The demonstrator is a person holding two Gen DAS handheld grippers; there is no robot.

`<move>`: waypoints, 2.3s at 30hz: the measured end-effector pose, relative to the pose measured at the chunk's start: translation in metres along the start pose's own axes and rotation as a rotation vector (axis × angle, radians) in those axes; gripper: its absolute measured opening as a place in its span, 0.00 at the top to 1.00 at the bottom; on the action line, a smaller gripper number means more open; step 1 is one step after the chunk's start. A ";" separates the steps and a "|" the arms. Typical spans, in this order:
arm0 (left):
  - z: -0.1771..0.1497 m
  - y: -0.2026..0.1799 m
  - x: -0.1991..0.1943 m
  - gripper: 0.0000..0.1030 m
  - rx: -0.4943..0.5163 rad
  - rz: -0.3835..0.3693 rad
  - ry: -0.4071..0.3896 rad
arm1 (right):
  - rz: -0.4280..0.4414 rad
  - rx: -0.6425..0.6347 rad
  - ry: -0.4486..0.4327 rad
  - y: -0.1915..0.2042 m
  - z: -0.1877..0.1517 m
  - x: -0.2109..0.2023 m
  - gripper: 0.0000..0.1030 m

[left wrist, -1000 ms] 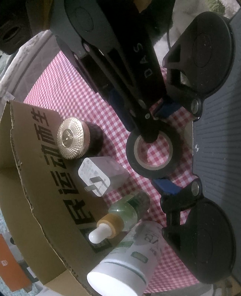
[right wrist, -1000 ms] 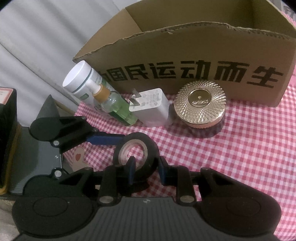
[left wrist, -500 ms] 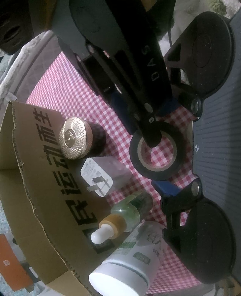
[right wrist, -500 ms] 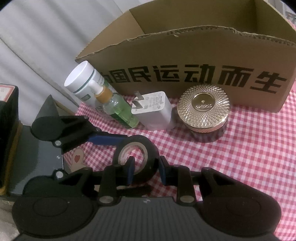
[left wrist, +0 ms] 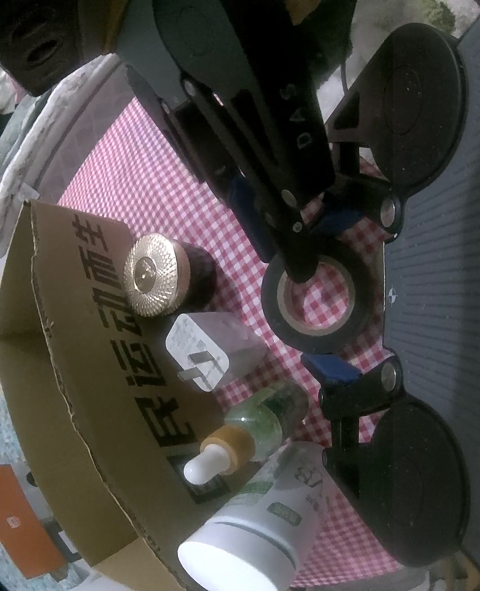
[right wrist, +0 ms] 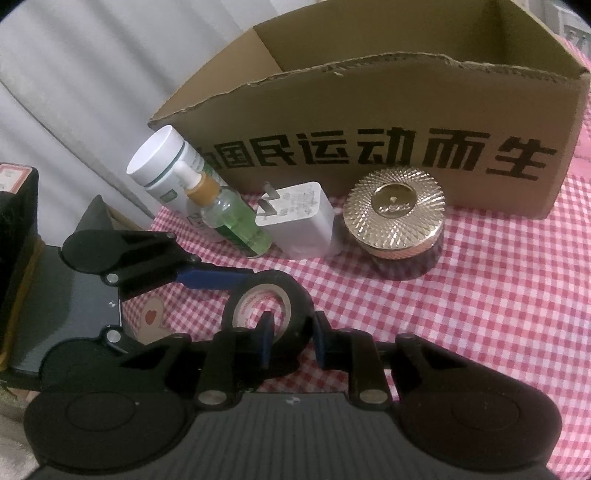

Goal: Organize rigid objects
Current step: 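Hold the tape roll in the right gripper, settling the grip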

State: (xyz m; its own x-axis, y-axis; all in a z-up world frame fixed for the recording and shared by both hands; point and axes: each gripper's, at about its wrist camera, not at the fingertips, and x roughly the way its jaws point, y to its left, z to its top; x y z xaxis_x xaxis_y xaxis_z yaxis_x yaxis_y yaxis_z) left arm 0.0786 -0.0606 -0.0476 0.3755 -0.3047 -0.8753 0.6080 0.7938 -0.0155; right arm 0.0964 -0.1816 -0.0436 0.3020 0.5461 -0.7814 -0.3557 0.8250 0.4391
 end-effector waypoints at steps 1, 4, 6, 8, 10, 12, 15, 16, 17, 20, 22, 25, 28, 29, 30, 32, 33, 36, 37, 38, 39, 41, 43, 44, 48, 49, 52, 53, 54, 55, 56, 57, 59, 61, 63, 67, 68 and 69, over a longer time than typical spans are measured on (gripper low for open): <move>0.000 0.000 0.000 0.34 0.002 -0.001 0.003 | 0.002 0.005 0.000 0.000 0.000 0.000 0.77; 0.000 0.000 0.000 0.30 0.006 -0.006 0.010 | 0.008 0.013 -0.002 -0.002 -0.001 -0.003 0.77; 0.000 0.001 0.000 0.26 0.015 0.001 0.016 | 0.011 0.018 -0.004 -0.002 -0.001 -0.002 0.77; -0.001 0.001 0.001 0.26 0.021 0.005 0.023 | 0.013 0.021 -0.004 -0.002 -0.002 -0.002 0.77; -0.002 0.001 0.001 0.26 0.021 0.004 0.024 | 0.016 0.026 -0.004 -0.005 -0.002 -0.004 0.77; -0.002 0.002 0.001 0.26 0.019 0.003 0.023 | 0.015 0.025 -0.004 -0.005 -0.001 -0.005 0.77; -0.001 0.002 0.001 0.26 0.017 0.004 0.019 | 0.014 0.027 -0.003 -0.005 -0.001 -0.004 0.77; 0.000 0.002 0.001 0.26 0.018 0.003 0.019 | 0.015 0.031 -0.003 -0.005 -0.002 -0.004 0.76; 0.000 0.002 0.001 0.27 0.021 0.001 0.018 | 0.018 0.033 -0.001 -0.006 -0.002 -0.005 0.76; 0.001 0.001 0.003 0.26 0.030 -0.005 0.020 | 0.021 0.037 0.006 -0.007 -0.001 -0.004 0.76; 0.002 0.000 0.004 0.25 0.033 -0.009 0.024 | 0.018 0.035 0.007 -0.006 -0.002 -0.004 0.75; 0.004 0.000 0.006 0.21 0.034 -0.019 0.039 | 0.019 0.027 0.010 -0.006 0.000 -0.001 0.75; 0.003 0.000 0.008 0.18 0.041 -0.024 0.041 | 0.021 0.027 0.009 -0.006 0.000 -0.001 0.75; 0.002 0.000 0.009 0.18 0.042 -0.023 0.041 | 0.021 0.026 0.008 -0.006 0.000 -0.001 0.75; 0.003 0.000 0.009 0.18 0.040 -0.024 0.041 | 0.020 0.025 0.008 -0.005 0.000 -0.001 0.75; 0.003 0.000 0.010 0.18 0.037 -0.024 0.040 | 0.018 0.023 0.006 -0.005 -0.001 -0.001 0.75; 0.003 0.000 0.010 0.18 0.038 -0.024 0.041 | 0.018 0.023 0.006 -0.005 -0.001 -0.001 0.75; 0.004 -0.001 0.010 0.18 0.046 -0.027 0.043 | 0.025 0.029 0.008 -0.006 0.000 -0.001 0.75; 0.002 0.000 0.008 0.18 0.047 -0.029 0.042 | 0.029 0.036 0.007 -0.007 -0.001 -0.001 0.75; 0.002 0.000 0.008 0.18 0.047 -0.029 0.039 | 0.036 0.047 0.006 -0.008 -0.002 -0.001 0.75; 0.002 0.000 0.009 0.18 0.044 -0.030 0.038 | 0.046 0.060 0.006 -0.010 -0.002 -0.001 0.75; 0.001 0.000 0.009 0.18 0.040 -0.031 0.033 | 0.064 0.086 0.006 -0.014 -0.002 0.000 0.75; 0.001 -0.001 0.008 0.20 0.040 -0.026 0.028 | 0.088 0.115 0.006 -0.020 -0.003 -0.001 0.75; 0.000 -0.001 0.008 0.22 0.040 -0.023 0.026 | 0.101 0.131 0.006 -0.023 -0.003 -0.001 0.75; 0.000 0.000 0.005 0.27 0.036 -0.015 0.019 | 0.138 0.184 0.012 -0.031 -0.002 0.001 0.76; 0.000 0.001 0.005 0.27 0.033 -0.014 0.017 | 0.139 0.186 0.012 -0.030 -0.002 0.001 0.76; -0.001 0.001 0.005 0.28 0.032 -0.014 0.014 | 0.125 0.170 0.009 -0.026 -0.002 0.001 0.76; -0.001 0.001 0.005 0.28 0.032 -0.014 0.013 | 0.119 0.163 0.008 -0.024 -0.002 0.001 0.76; -0.001 0.001 0.005 0.29 0.032 -0.013 0.013 | 0.111 0.152 0.006 -0.021 -0.002 0.002 0.76; -0.001 0.001 0.005 0.29 0.032 -0.013 0.012 | 0.102 0.142 0.004 -0.019 -0.002 0.001 0.76; -0.001 0.001 0.005 0.29 0.031 -0.014 0.012 | 0.093 0.130 0.002 -0.016 -0.002 0.002 0.75; -0.001 0.001 0.005 0.30 0.030 -0.012 0.012 | 0.084 0.117 0.000 -0.014 -0.001 0.002 0.75; 0.000 0.001 0.004 0.31 0.028 -0.010 0.011 | 0.064 0.090 -0.004 -0.011 0.000 0.001 0.75; 0.000 0.003 0.004 0.33 0.022 -0.008 0.005 | 0.044 0.065 -0.006 -0.008 0.001 0.001 0.75; 0.000 0.003 0.004 0.35 0.017 -0.005 0.000 | 0.024 0.044 -0.010 -0.005 0.000 -0.001 0.75; 0.000 0.003 0.003 0.36 0.015 -0.003 -0.003 | -0.006 0.004 -0.022 0.000 -0.001 -0.002 0.76; 0.000 0.003 0.003 0.36 0.014 -0.002 -0.003 | -0.010 -0.001 -0.025 0.001 -0.001 -0.002 0.76; 0.000 0.003 0.002 0.36 0.013 -0.001 -0.002 | -0.013 -0.002 -0.028 0.002 -0.001 -0.002 0.77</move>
State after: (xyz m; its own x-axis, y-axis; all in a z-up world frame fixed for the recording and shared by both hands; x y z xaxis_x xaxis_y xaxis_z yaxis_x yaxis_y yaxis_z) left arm 0.0811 -0.0589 -0.0500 0.3767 -0.3067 -0.8741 0.6176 0.7864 -0.0097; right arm 0.0940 -0.1816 -0.0417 0.3310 0.5390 -0.7745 -0.3537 0.8318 0.4277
